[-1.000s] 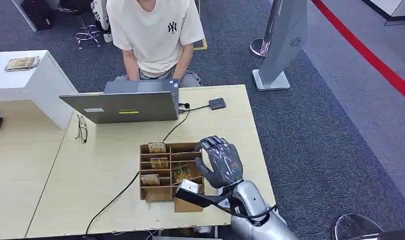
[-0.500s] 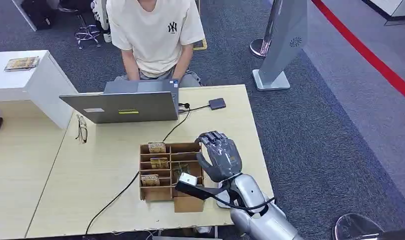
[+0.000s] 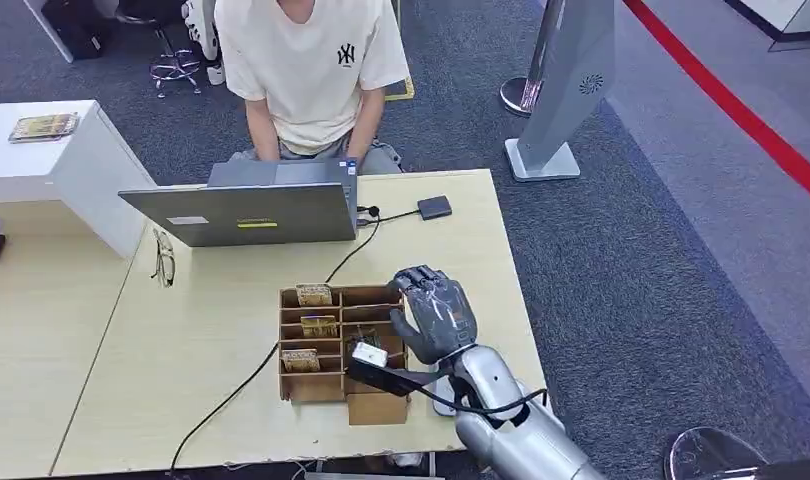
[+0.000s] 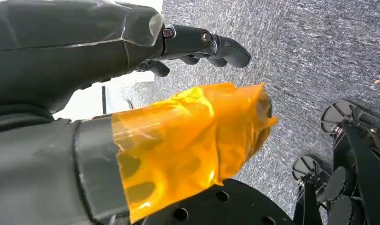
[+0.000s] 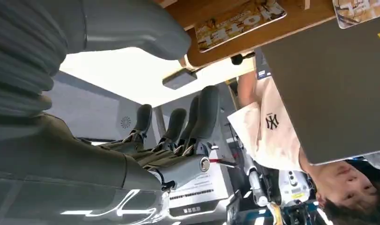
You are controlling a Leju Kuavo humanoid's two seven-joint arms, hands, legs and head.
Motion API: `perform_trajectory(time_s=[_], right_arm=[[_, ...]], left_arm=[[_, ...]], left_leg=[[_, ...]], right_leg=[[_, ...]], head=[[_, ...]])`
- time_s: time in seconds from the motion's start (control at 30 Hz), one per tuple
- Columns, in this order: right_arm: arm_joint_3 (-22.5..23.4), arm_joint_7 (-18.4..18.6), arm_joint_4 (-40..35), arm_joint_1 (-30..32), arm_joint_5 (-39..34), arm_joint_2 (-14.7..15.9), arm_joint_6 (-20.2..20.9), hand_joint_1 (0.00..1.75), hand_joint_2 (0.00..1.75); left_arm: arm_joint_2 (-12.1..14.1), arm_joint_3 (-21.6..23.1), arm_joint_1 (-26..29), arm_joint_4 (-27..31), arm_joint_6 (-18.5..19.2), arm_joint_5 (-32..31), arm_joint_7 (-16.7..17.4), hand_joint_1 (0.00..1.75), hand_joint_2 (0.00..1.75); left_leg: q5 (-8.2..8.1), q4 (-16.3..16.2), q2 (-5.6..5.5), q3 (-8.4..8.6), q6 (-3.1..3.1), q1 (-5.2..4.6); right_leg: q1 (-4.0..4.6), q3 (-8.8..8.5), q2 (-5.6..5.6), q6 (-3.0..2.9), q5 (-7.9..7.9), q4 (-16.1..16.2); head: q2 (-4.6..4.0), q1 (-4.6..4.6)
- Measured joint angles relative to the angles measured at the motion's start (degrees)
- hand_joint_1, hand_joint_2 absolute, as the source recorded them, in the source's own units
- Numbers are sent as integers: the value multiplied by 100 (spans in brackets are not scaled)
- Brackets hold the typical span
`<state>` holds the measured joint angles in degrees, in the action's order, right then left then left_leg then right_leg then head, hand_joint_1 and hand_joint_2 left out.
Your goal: Pass the card to the sensor for recognition and then transmit it.
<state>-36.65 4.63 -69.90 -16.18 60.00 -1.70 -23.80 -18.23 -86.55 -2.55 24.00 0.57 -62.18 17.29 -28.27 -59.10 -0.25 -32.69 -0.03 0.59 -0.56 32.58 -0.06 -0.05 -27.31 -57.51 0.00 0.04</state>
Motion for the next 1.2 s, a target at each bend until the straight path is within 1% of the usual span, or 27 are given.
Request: perform_trajectory(time_s=[0.1,0.13,0.27,0.5,0.53,0.63,0.7,0.73,0.8,0.9,0.93,1.0,1.07,1.17,1.2], right_arm=[[0,0,70,-31,0,-35,42,82,175],[0,0,92,-44,0,-42,48,77,175],[0,0,166,-93,-2,-83,79,80,175],[0,0,230,-155,-20,-144,123,79,175],[0,0,236,-162,-24,-159,142,82,175],[0,0,256,-178,-35,-184,157,84,175],[0,0,291,-196,-92,-207,166,79,175],[0,0,306,-204,-116,-219,175,82,175],[0,0,337,-218,-109,-240,179,79,175],[0,0,387,-244,-127,-273,195,80,175],[0,-4,400,-246,-131,-282,195,84,175],[0,-29,439,-249,-175,-289,193,84,175],[0,-88,492,-251,-221,-289,173,79,175],[0,-116,580,-254,-238,-319,182,82,175],[0,-109,606,-256,-238,-321,190,80,175]], left_arm=[[0,0,0,0,9,0,2,0,0],[0,0,-2,0,9,0,2,0,0],[0,0,-2,0,18,0,4,0,0],[-4,0,-19,0,59,0,11,0,0],[-7,0,-22,0,61,0,15,0,0],[-7,0,-29,2,64,0,18,0,0],[-9,0,-30,2,64,2,17,0,0],[-9,0,-30,2,66,0,17,0,0],[-9,2,-33,0,68,0,20,0,0],[-9,2,-33,2,72,0,39,0,0],[-11,2,-36,0,72,0,53,0,0],[-11,2,-36,2,72,0,70,0,0],[-11,2,-37,2,77,0,85,0,0],[-11,2,-40,2,79,0,112,0,0],[-11,2,-42,2,79,0,111,0,0]], left_leg=[[0,0,0,0,0,0],[0,0,0,0,0,0],[0,0,0,1,0,0],[1,0,0,0,0,0],[1,0,0,0,0,0],[1,0,0,0,-1,0],[1,0,0,0,-1,0],[1,0,0,0,-1,0],[1,0,0,0,-1,0],[1,0,0,0,-1,0],[1,0,0,0,-1,0],[1,0,0,0,-1,0],[1,0,0,0,-1,0],[1,0,0,0,-1,0],[1,0,0,0,-1,0]], right_leg=[[0,0,0,0,0,0],[0,0,0,0,0,0],[0,0,0,0,0,0],[0,0,0,0,0,0],[0,0,0,0,0,0],[0,0,0,0,0,0],[0,0,0,0,0,0],[0,0,0,0,0,-1],[0,0,0,0,0,0],[0,0,0,0,0,0],[0,0,0,0,0,0],[0,0,0,0,0,0],[0,0,0,0,0,-1],[0,0,0,0,0,0],[0,0,0,0,0,0]], head=[[0,0],[0,-2],[0,0],[0,0],[0,0],[0,0],[0,0],[0,0],[0,0],[0,-2],[0,0],[0,0],[0,0],[0,0],[0,-2]])
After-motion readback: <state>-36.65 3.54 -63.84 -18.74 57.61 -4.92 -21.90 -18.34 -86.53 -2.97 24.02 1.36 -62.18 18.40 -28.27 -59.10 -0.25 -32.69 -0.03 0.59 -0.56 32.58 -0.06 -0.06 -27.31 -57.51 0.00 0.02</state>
